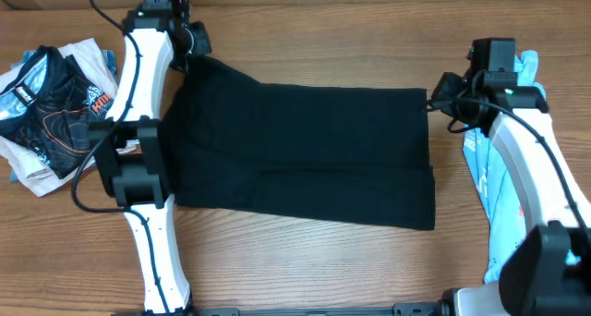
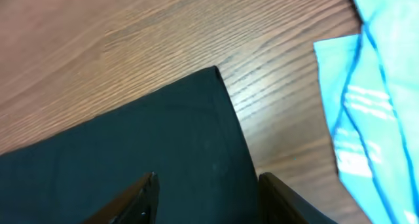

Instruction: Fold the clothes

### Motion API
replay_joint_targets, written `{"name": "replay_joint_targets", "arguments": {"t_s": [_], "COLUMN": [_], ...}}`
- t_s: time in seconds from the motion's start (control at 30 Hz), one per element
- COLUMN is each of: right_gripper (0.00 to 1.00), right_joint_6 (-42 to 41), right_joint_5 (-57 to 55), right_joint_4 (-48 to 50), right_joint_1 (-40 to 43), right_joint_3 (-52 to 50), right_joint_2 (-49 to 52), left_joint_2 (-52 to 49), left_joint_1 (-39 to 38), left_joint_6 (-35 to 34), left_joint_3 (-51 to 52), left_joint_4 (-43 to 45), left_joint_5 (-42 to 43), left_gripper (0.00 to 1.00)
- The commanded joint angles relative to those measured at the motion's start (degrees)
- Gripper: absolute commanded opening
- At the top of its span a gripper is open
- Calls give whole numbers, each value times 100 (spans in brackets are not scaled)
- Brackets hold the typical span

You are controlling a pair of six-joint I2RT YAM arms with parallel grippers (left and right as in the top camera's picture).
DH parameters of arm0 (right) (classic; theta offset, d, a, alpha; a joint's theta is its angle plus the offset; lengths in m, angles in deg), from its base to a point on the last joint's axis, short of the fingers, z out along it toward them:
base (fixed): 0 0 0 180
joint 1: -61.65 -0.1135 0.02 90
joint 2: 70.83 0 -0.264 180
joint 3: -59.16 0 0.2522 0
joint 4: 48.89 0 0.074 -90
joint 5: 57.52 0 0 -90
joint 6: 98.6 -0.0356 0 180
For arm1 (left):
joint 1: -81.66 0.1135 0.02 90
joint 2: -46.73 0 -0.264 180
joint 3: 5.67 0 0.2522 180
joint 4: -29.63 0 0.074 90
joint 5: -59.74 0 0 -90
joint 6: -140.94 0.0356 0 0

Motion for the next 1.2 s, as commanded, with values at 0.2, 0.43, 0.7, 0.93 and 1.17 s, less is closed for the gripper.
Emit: {"name": "replay_joint_targets", "arguments": {"t_s": [0.2,0.43,0.7,0.93,1.17], "right_gripper": [59,59,58,54,49], "right_joint_6": [280,271,273,273,273], "right_joint_5": [24,-11,-11,-15,-15], "right_joint_4": [1095,2159,2719,3180,3228], "right_joint_1": [11,11,11,11,11], "right_joint_3": [103,103,103,103,103], "right_joint_2": [1224,1759,2376,2472,2476], "left_joint_2": [256,256,256,256,256], "left_joint_1": [-7,-2,-4,-7,-7], "left_joint_6": [-74,-72,-61,-72,-74], "left_joint_3": [-90,-90,-87,-87,-87], "left_joint_4": [-485,-807,-1005,-1062,-1086], "left_joint_5": [35,-22,-247,-245,-247], "left_gripper": [4,4,4,4,4]}}
